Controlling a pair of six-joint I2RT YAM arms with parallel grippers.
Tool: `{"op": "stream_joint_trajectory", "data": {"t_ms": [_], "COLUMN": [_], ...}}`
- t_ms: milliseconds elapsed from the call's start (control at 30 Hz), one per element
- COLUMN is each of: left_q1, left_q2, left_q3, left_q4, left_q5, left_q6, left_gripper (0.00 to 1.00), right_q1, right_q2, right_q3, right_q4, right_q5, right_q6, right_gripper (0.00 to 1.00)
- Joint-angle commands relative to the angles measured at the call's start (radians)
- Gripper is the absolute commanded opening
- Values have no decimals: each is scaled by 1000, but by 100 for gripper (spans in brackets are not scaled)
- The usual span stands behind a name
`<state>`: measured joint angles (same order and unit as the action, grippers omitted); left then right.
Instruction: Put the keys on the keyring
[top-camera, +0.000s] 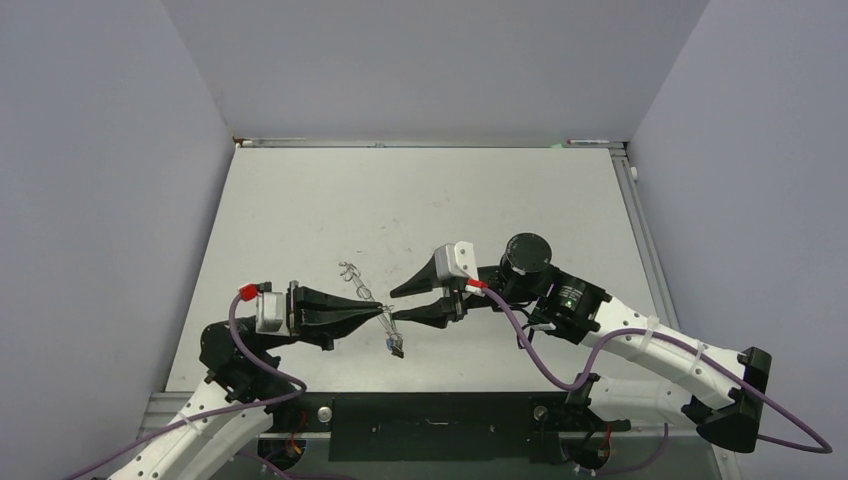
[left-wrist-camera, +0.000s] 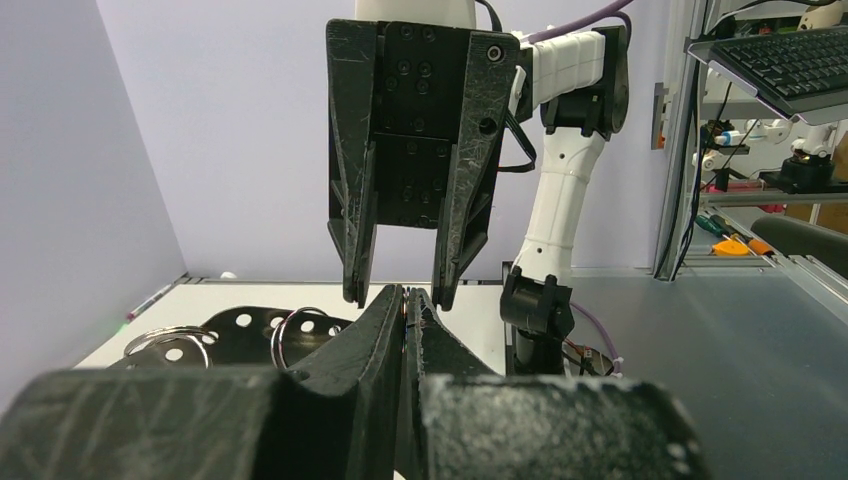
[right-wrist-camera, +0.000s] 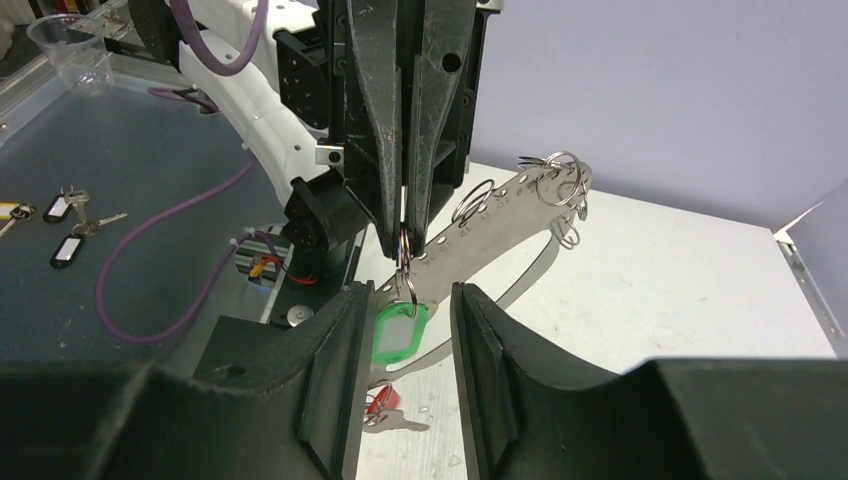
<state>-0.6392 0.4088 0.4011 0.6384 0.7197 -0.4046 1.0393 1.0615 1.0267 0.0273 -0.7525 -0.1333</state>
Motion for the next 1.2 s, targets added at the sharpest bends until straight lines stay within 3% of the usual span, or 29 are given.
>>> {"op": "stream_joint_trajectory", "data": {"t_ms": [0,1033,1167], "left_q1": [-4,-4,-4], "left_q2": [-18,-22,-23], "left_q3": [15,13,13], "left_q4": [28,35,35], "left_q5": [-17,-17,-17], "left_q6": [16,9,9], "left_gripper": [0,0,0], "right_q1": [-8,-7,-7], "right_q2": [4,28,29], "right_q3": [48,19,19], "right_q4": [41,97,96], "right_q5": [-47,-69,-71], "right_q6": [7,44,44], "right_gripper": [34,27,19]}}
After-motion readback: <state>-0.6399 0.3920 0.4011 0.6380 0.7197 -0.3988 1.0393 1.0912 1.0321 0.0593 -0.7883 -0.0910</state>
